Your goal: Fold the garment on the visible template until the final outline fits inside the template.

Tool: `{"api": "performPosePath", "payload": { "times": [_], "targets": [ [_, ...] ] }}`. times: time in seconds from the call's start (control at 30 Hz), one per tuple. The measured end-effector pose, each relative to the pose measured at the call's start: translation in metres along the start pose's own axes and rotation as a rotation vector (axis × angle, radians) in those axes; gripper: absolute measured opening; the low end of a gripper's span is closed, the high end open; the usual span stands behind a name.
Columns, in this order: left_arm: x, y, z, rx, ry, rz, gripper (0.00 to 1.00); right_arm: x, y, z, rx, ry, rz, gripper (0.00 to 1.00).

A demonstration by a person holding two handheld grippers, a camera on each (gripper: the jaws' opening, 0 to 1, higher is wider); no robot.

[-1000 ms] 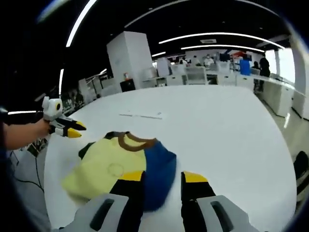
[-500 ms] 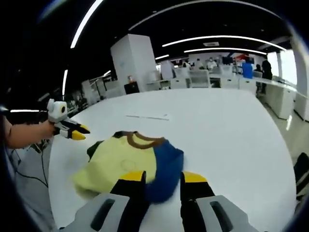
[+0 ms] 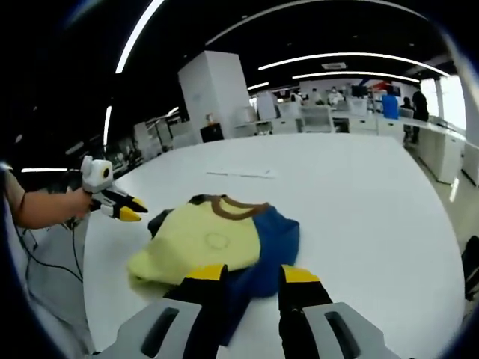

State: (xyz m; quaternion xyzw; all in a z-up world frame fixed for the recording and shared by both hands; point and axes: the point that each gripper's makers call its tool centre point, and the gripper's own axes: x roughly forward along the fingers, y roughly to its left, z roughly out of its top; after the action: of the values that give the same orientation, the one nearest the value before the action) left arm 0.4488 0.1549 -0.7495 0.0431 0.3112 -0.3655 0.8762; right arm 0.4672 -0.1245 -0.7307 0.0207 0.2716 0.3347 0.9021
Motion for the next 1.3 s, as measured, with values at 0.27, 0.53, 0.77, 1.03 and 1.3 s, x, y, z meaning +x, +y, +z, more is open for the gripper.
{"api": "performPosePath", "payload": {
  "times": [0.27, 0.53, 0.77, 1.03, 1.3],
  "targets": [
    [0.006, -0.012, -0.017, -0.028, 0.016, -0.021, 0.18, -0.001, 0.01, -0.019, 0.012, 0.025, 0.024, 0.23],
    [0.013, -0.024, -0.024, -0.02, 0.034, -0.04, 0.15, -0.001, 0.016, -0.04, 0.022, 0.058, 0.04, 0.21],
    [0.019, -0.029, -0.021, -0.005, 0.026, -0.035, 0.13, -0.002, 0.025, -0.058, 0.022, 0.093, 0.054, 0.21],
    [0.029, -0.035, -0.022, 0.021, 0.042, -0.035, 0.12, -0.002, 0.03, -0.071, 0.008, 0.126, 0.057, 0.21],
    [0.04, -0.039, -0.023, 0.048, 0.062, -0.034, 0.12, 0.0, 0.032, -0.08, -0.02, 0.155, 0.056, 0.2]
  ]
}}
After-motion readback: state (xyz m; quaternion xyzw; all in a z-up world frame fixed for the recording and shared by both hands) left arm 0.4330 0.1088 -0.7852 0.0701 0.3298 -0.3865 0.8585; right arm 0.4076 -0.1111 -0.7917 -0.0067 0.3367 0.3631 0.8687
